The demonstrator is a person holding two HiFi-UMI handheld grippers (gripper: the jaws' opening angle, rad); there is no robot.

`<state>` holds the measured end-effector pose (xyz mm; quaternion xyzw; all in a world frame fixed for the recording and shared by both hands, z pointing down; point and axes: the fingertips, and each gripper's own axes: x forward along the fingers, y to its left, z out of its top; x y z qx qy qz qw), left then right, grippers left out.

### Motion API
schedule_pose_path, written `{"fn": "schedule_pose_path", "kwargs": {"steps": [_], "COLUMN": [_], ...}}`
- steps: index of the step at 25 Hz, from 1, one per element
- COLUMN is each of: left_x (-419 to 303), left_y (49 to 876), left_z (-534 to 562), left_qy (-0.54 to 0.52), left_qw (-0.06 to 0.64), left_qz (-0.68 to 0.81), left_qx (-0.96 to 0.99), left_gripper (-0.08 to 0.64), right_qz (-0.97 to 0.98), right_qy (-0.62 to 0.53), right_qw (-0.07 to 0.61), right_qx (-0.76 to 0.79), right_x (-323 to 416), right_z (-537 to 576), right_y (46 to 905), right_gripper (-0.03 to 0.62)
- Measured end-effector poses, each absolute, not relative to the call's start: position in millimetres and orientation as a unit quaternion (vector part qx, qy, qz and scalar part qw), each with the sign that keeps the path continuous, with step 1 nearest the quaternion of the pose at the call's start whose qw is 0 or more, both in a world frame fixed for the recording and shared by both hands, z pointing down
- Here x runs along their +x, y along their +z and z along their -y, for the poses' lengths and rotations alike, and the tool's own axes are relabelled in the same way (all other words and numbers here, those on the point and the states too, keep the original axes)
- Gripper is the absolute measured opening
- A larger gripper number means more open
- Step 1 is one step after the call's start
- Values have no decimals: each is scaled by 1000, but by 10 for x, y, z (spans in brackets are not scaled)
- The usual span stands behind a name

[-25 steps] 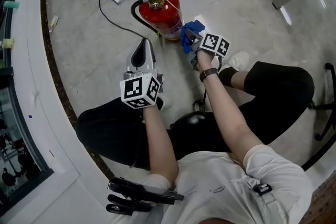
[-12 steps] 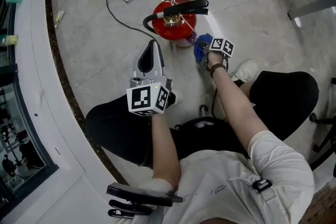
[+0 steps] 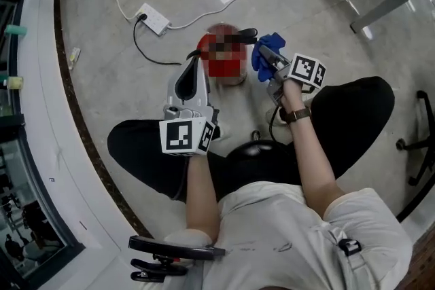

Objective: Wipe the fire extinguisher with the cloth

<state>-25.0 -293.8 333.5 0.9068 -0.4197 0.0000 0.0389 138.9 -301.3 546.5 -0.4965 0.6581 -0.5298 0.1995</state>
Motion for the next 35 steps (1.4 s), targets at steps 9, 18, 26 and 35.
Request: {"fn": "schedule_pose_path", "kwargs": {"steps": [9, 18, 26, 35], "left_x": [-215, -478, -601, -404], "left_y": [3305, 3517, 3706, 3620], "left_z": [2991, 3034, 3015, 3010], "left_qy": [-4, 9, 28, 44], "left_qw": [42, 54, 75, 60], "left_qz": [413, 462, 474, 446], "left_qx": [910, 885, 877, 892], "left_gripper": [0, 0, 0, 0], "right_qz": [-743, -644, -491, -477], "right_qy": [-471, -538, -677, -696], "right_qw": [287, 222, 153, 144], "right_qx": [-380, -496, -527, -516], "right_x": [742, 983, 970, 1071], "right_z": [2734, 2836, 2774, 2835], "right_y": [4175, 5823, 8024, 8210], "right_gripper": [124, 123, 124, 127]}}
